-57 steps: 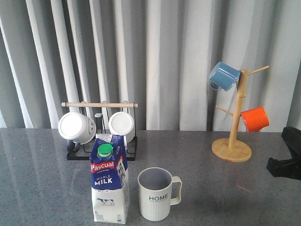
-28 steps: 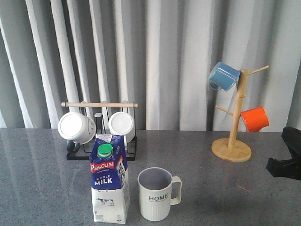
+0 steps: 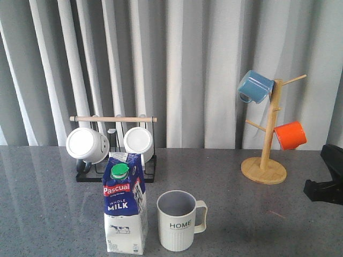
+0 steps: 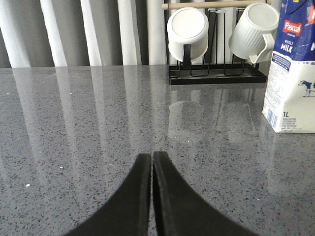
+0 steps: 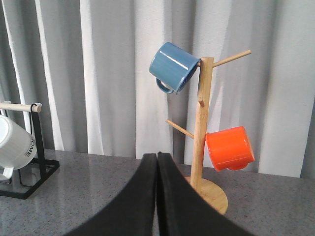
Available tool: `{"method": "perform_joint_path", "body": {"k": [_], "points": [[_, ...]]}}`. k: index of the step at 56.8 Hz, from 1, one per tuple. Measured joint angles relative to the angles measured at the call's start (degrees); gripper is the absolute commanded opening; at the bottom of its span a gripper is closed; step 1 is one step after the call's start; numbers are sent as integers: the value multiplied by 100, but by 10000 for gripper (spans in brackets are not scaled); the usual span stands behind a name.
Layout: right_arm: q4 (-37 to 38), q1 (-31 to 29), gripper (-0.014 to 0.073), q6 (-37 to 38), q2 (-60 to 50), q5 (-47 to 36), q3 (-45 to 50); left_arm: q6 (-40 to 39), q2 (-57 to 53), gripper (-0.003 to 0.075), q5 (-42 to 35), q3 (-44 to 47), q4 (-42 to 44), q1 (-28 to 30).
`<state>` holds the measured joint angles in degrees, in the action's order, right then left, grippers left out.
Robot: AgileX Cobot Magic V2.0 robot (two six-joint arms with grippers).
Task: Place milk next to cup
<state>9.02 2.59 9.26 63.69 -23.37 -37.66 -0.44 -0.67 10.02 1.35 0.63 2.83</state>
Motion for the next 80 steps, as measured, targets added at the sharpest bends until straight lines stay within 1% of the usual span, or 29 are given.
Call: {"method": "perform_joint_path", "body": {"k": [6,14,22,30,40,44,48,54,65,80], "points": [[0,0,-8,0,-93,4,70,0,0,-6,0,0,0,0],[5,0,-8,-7,-772,11,513,0,0,-6,0,0,0,0],[67,0,-8,-210,-2123,117,1315,0,0,-6,0,0,0,0],[67,0,-8,-264,-3723,176,2450,0,0,-6,0,0,0,0],[39,0,-8,-266,-5184,289,3705,0,0,-6,0,0,0,0],[39,0,-8,-266,-5653,527,3895,0,0,-6,0,0,0,0],[10,0,-8,-261,-6116,996,3919,0,0,-6,6,0,0,0],[-159,0,-8,-249,-6405,1637,3923,0,0,-6,9,0,0,0],[-431,0,-8,-219,-6420,2522,3926,0,0,-6,3,0,0,0],[-313,-14,-8,-215,-6420,2653,3926,0,0,-6,3,0,0,0]]}}
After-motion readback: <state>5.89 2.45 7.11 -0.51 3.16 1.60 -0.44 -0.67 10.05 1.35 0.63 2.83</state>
